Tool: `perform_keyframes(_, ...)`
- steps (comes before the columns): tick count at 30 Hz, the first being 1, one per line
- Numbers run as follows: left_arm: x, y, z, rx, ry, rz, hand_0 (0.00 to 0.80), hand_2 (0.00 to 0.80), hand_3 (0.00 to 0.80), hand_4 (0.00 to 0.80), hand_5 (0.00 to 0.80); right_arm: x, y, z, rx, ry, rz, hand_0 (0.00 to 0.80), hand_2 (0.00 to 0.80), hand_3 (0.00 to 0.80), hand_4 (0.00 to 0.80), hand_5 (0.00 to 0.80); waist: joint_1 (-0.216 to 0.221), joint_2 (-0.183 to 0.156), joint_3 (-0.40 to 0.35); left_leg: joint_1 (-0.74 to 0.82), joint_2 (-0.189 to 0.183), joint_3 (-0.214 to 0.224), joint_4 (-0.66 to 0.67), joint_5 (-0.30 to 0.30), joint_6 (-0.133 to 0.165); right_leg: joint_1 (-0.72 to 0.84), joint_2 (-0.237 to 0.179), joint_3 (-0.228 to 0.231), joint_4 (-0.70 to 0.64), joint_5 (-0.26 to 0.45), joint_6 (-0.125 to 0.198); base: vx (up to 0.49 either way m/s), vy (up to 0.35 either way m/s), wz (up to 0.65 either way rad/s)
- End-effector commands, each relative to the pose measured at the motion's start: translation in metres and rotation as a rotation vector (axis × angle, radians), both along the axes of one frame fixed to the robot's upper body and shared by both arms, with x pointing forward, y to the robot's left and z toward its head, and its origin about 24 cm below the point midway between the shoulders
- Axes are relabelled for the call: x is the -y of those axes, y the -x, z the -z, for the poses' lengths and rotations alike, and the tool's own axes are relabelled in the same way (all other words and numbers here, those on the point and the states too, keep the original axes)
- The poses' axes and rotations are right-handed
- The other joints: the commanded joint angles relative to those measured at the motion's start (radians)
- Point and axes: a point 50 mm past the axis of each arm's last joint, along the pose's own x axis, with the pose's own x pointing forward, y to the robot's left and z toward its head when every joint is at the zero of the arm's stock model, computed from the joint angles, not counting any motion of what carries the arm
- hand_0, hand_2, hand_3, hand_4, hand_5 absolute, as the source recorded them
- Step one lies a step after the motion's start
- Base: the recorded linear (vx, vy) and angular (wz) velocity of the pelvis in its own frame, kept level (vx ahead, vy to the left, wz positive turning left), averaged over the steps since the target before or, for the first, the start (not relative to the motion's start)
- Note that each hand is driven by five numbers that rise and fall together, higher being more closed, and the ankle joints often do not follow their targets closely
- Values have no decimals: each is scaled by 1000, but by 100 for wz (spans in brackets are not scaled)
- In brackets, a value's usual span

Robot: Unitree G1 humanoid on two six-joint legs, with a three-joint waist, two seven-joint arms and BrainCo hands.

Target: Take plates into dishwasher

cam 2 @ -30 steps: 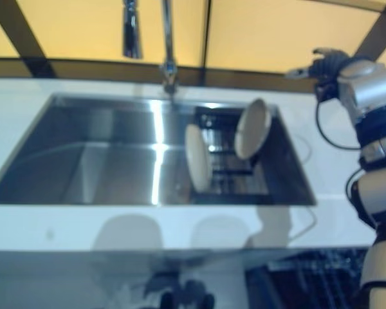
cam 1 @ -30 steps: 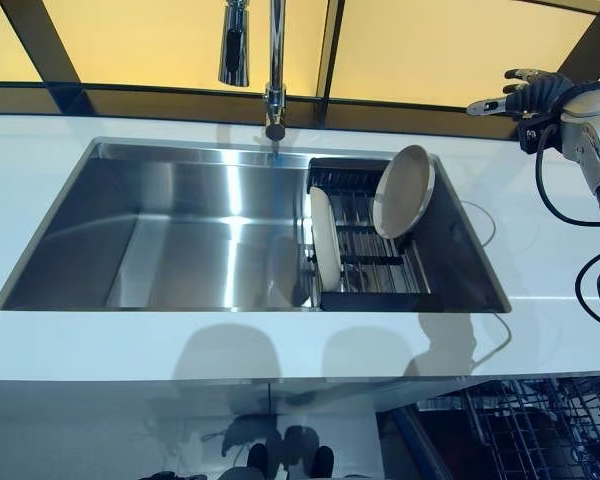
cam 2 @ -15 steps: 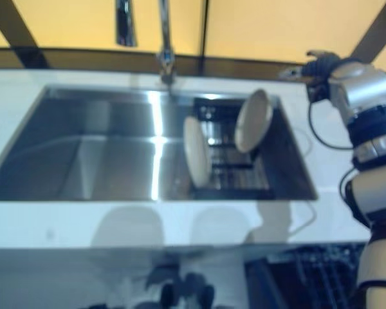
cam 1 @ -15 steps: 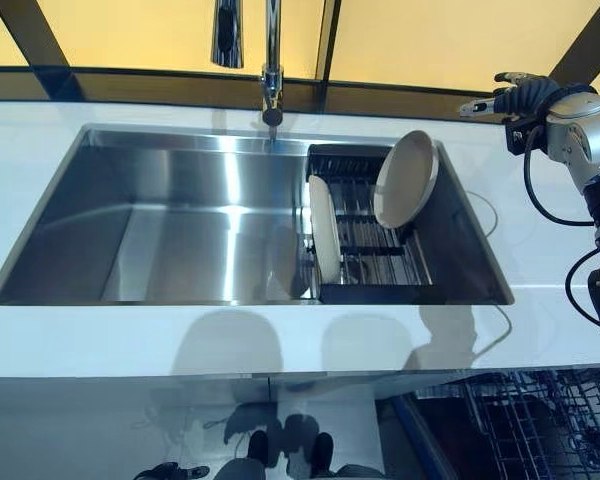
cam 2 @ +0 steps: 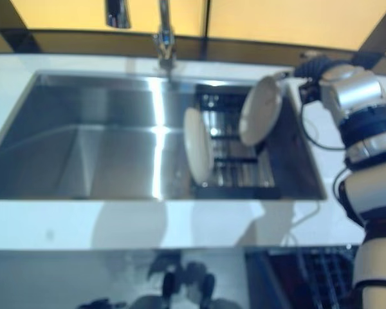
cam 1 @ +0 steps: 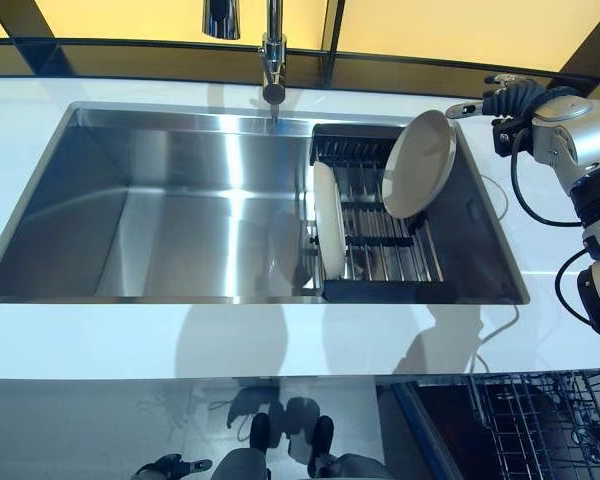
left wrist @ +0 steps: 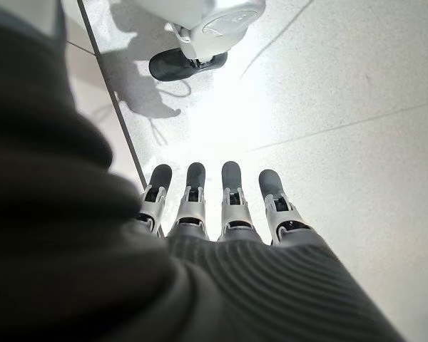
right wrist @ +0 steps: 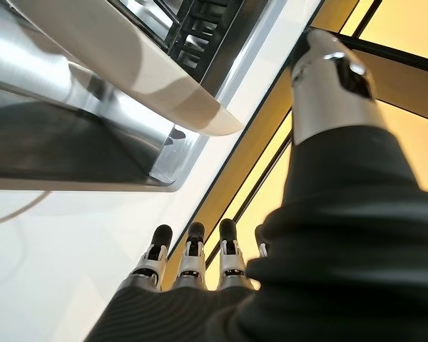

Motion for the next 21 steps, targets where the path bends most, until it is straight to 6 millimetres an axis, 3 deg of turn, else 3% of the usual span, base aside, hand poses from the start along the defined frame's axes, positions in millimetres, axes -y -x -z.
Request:
perform_keyframes(1, -3, -11, -3, 7, -36, 37, 0, 0, 0, 0, 0, 5, 6, -26, 97, 33, 15, 0, 0, 0, 0, 0, 31, -29, -4, -23, 36, 11, -4, 9, -81, 14, -76, -6, -1, 33, 124, 0, 0, 0)
perform_keyframes(21, 0, -20, -5, 64, -28, 15, 0, 0, 0, 0, 0, 4, 3, -19, 60, 41, 20, 0, 0, 0, 0, 0, 33, -26, 17, -34, 35, 12, -4, 15, -84, 2, -79, -8, -1, 38, 124, 0, 0, 0)
